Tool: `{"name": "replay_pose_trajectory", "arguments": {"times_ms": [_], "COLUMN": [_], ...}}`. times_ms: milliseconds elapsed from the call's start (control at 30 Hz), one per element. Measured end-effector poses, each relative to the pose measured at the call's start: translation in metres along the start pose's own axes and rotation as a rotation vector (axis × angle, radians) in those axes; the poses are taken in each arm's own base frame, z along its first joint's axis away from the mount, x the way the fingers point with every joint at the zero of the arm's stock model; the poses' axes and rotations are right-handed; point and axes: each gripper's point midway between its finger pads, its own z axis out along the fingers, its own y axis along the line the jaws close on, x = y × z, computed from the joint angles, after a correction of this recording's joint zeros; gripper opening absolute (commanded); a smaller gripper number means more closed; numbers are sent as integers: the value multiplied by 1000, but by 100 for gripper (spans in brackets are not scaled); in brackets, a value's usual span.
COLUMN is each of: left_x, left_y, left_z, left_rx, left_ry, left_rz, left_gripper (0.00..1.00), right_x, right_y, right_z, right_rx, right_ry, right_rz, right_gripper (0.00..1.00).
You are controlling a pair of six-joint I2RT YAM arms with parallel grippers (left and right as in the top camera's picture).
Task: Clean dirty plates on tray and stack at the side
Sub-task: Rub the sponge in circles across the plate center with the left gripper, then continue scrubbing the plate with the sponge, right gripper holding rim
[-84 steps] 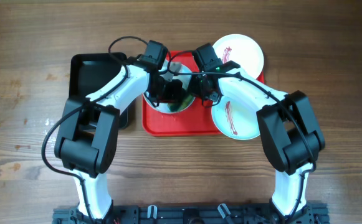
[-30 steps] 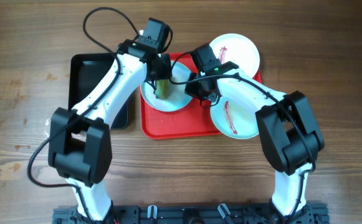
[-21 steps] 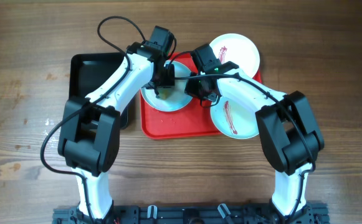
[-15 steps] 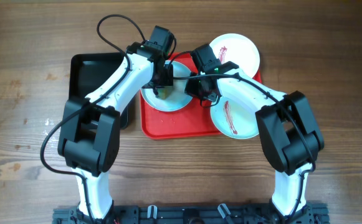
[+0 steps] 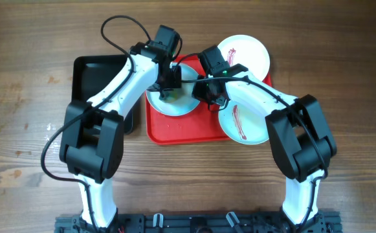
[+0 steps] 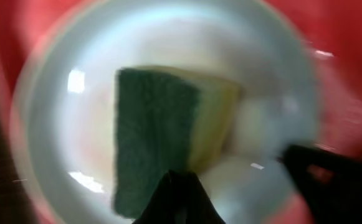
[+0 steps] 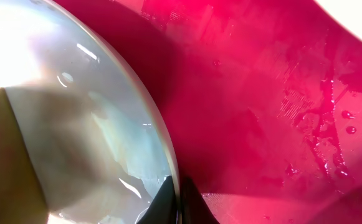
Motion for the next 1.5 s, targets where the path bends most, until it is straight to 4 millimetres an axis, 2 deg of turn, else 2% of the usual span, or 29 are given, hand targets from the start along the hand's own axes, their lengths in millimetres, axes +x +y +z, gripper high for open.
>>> {"name": "replay_pose_trajectory", "arguments": {"times_ms": [167, 333, 367, 433, 467, 500, 600, 633, 800, 867, 900, 1000, 1033, 1200, 1367, 1433, 1500], "left_x": [6, 6, 7, 7, 7, 7, 2, -2, -11, -11, -11, -11, -10, -9, -7, -8, -9], "left_y": [-17, -9, -5, 1, 4, 8, 16, 16, 15, 14, 14, 13, 13, -1, -10, -8, -5], "left_z": [-4, 0, 2, 6, 7, 9, 11, 11, 11, 11, 11, 12, 13, 17, 19, 19, 20], "left_rx": [155, 202, 205, 206, 205, 199, 185, 185, 190, 189, 189, 166, 152, 74, 24, 9, -7], "left_ry": [58, 70, 75, 70, 71, 69, 46, 33, -5, -8, -11, -19, -22, -57, -81, -86, -89], "left_rz": [-25, -62, -72, -85, -90, -95, -104, -101, -93, -81, -73, -37, -29, 57, 103, 102, 101], "left_gripper": [4, 4, 7, 34, 44, 60, 96, 100, 99, 92, 87, 61, 56, 53, 63, 63, 55], "right_x": [0, 0, 0, 0, 0, 0, 0, 0, 0, 0, 0, 0, 0, 0, 0, 0, 0], "right_y": [0, 0, 0, 0, 0, 0, 0, 0, 0, 0, 0, 0, 0, 0, 0, 0, 0], "right_z": [0, 0, 0, 0, 0, 0, 0, 0, 0, 0, 0, 0, 0, 0, 0, 0, 0], "right_rx": [0, 0, 0, 0, 0, 0, 0, 0, 0, 0, 0, 0, 0, 0, 0, 0, 0], "right_ry": [0, -1, 0, 0, 0, 0, 0, 0, -1, 0, 0, 0, 0, -1, 0, 0, 0], "right_rz": [-3, -3, -3, -3, -3, -3, -3, -3, -3, -3, -3, -3, -3, -3, -3, -3, -3], "right_gripper": [4, 4, 4, 4, 4, 4, 4, 4, 4, 4, 4, 4, 4, 4, 4, 4, 4]}}
